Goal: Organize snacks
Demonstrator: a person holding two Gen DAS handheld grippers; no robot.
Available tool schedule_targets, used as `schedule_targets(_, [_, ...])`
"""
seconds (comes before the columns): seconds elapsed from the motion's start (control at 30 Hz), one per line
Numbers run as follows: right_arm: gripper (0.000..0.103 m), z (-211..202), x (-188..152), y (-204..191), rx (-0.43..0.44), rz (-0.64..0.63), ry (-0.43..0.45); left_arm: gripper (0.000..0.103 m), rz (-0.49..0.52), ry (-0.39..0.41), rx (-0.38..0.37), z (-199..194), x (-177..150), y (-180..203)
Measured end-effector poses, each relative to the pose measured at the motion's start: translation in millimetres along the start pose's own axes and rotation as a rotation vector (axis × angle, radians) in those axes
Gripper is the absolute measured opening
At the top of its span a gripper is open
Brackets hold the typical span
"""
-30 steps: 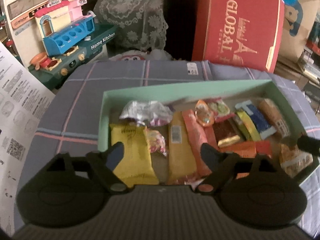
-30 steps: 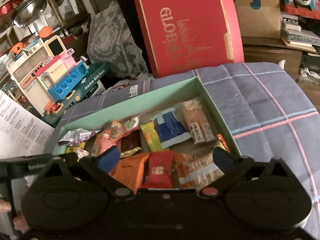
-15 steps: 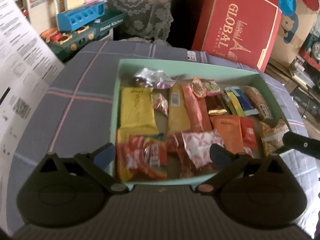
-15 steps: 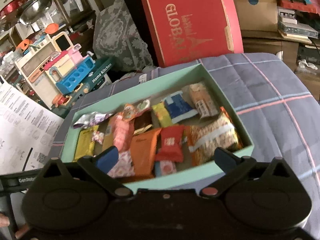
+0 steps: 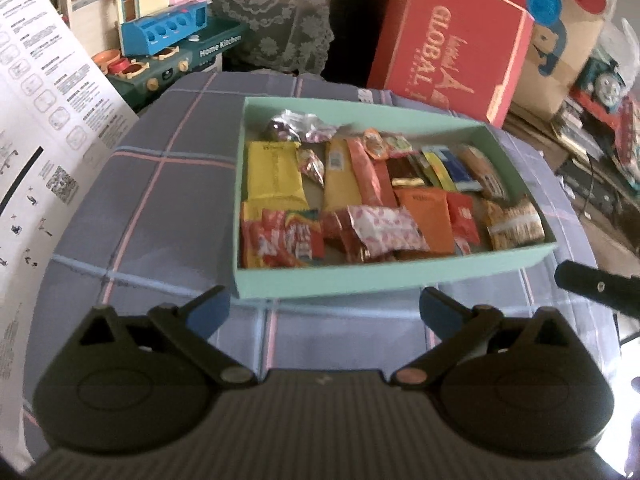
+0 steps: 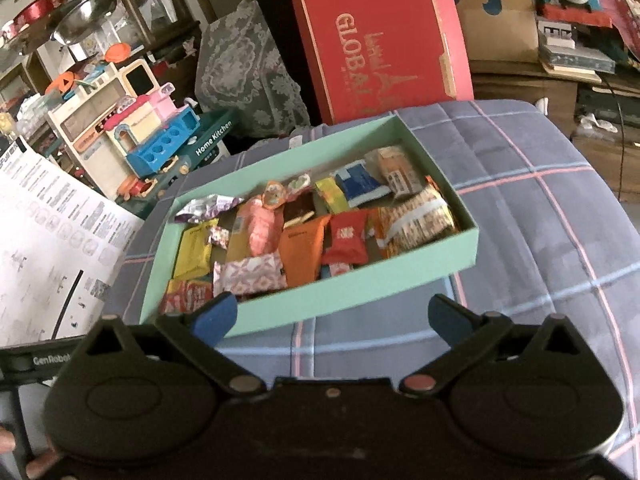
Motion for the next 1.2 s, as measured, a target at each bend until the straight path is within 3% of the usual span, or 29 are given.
schedule_targets(0.23, [0.103, -10.6, -28.8, 5.0, -0.026, 0.014, -0.042, 0.103, 0.084, -0.012, 0.031, -12.0, -31.0, 3.9])
schedule_targets(0.43, [0.103, -13.1, -52.3, 5.5, -0.074, -0.012, -0.084, 0.103, 0.078, -0.031, 0.036, -14.9, -51.0, -1.7])
schedule_targets(0.77, [0.103, -14.5, -73.4, 5.1, -0.105, -0.07, -0.116, 0.103, 0.052, -0.041, 0.064, -13.2, -67.1, -12.9])
schedule_targets(1.2, [0.103, -10.4, -81.7, 9.7, -0.099, -0.055, -0.157, 0.103, 0.06, -0.039, 0.081, -12.6, -69.0, -13.9])
Point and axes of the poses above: each gripper's, at about its wrist camera, not at the fingertips, and z roughly the way its jaws point, y to its right, x to its top, the point moved 8 cm from there along z, roughly the way its jaws point, and after that the axes turned 3 degrees about y, right-handed, at the moved point
